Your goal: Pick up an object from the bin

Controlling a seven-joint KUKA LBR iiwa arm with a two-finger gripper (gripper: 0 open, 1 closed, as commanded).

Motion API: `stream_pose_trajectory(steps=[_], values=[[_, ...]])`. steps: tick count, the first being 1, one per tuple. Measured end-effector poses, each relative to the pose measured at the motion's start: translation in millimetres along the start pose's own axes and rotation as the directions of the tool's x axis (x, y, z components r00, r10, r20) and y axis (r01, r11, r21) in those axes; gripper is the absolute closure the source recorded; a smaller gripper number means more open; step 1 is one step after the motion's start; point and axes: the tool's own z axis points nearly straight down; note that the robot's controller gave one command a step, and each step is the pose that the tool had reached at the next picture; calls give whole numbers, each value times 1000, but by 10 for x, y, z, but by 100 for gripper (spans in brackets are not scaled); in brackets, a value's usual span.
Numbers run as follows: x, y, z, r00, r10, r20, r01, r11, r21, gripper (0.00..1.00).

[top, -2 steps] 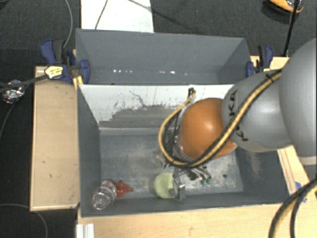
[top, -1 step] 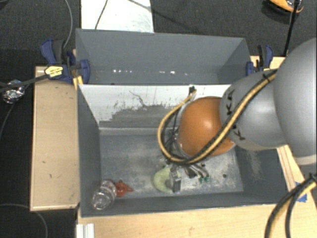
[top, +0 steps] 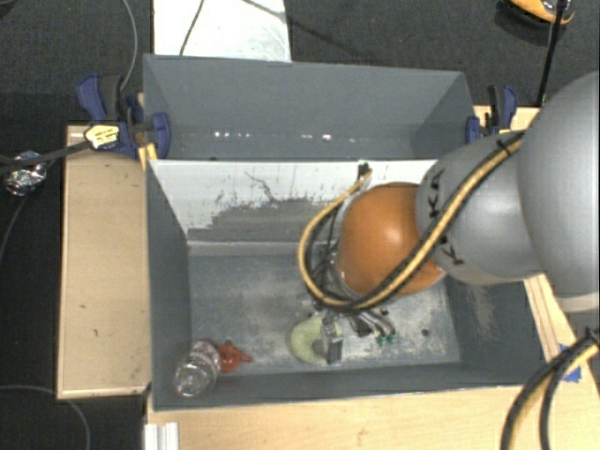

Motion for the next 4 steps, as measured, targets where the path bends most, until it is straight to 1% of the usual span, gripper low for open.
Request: stream_pose_trajectory(steps=[1, 2, 3, 4], values=[[-73, -19, -989, 999, -48, 3, 48, 999, 0, 100], [-73, -19, -989, 999, -46, 2, 46, 999, 0, 100], [-67, -24, -1076, 999, -48, -8, 48, 999, -2, 100], [-76, 4, -1716, 999, -34, 0, 34, 999, -1, 100]])
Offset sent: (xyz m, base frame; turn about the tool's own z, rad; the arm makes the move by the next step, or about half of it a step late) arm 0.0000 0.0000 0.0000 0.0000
